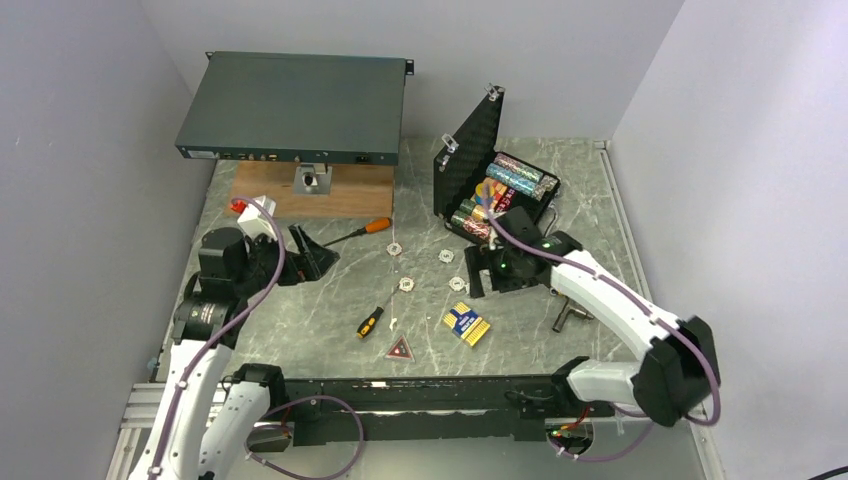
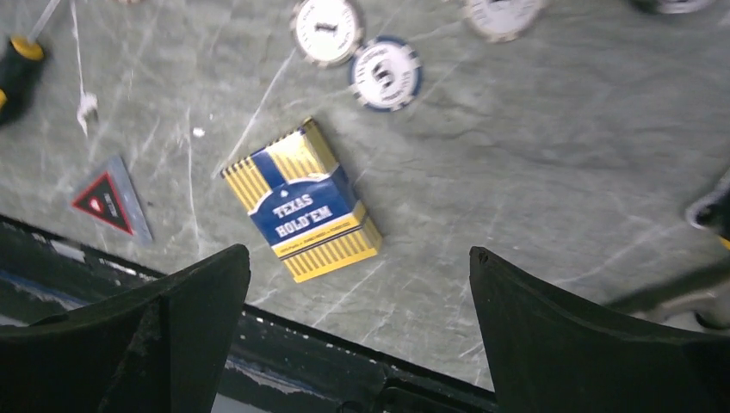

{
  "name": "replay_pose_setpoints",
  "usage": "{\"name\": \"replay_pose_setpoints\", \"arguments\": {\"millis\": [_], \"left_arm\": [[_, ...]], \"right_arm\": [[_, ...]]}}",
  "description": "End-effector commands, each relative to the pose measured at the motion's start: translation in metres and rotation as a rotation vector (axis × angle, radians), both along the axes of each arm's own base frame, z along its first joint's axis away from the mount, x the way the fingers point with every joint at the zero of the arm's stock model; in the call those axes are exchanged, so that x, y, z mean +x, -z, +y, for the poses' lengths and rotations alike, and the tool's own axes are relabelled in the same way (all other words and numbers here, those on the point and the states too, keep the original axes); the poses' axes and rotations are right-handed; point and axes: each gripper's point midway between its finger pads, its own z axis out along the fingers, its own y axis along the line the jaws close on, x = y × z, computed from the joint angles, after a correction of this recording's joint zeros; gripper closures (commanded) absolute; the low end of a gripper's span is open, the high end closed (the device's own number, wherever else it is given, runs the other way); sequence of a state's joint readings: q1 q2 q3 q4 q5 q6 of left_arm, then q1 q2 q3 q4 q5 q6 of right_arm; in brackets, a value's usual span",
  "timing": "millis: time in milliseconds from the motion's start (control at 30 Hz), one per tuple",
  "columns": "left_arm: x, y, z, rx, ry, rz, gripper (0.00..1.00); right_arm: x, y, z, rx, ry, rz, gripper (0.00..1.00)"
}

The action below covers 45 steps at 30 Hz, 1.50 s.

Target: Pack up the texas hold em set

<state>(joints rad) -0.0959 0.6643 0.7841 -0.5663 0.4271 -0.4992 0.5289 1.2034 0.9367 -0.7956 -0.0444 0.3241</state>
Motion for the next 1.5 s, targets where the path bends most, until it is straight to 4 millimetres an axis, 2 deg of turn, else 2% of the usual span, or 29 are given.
{"name": "replay_pose_setpoints", "arguments": {"millis": [0,133,233,333,600,900,1267,1467], "left_arm": [[-0.006,-0.022,-0.005,0.049,0.083,-0.151,0.01],[-0.007,-0.027,-0.005,0.098,0.123,-0.201,0.01],[-0.003,-0.029,-0.003,0.123,0.125,-0.232,0.01],[0.0,-0.031,-0.005,0.135,0.15,-0.268,0.01],[0.001,-0.027,-0.012,0.149,0.211,-0.346,0.01],[-0.002,-0.025,-0.01,0.16,0.2,-0.362,0.01],[-0.002,-0.024,-0.011,0.155,0.206,-0.36,0.01],[-0.003,-0.024,-0.012,0.153,0.211,-0.36,0.01]], "right_arm": [[-0.017,0.017,0.033,0.004,-0.172,0.06,0.0],[-0.035,0.035,0.054,-0.045,-0.293,0.123,0.0],[-0.043,0.052,0.06,-0.114,-0.358,0.158,0.0],[-0.044,0.065,0.061,-0.18,-0.39,0.162,0.02],[-0.039,0.074,0.063,-0.263,-0.432,0.137,0.03],[-0.027,0.076,0.068,-0.294,-0.429,0.106,0.09],[-0.03,0.084,0.068,-0.336,-0.428,0.113,0.16],[-0.032,0.09,0.066,-0.353,-0.424,0.128,0.23]]}}
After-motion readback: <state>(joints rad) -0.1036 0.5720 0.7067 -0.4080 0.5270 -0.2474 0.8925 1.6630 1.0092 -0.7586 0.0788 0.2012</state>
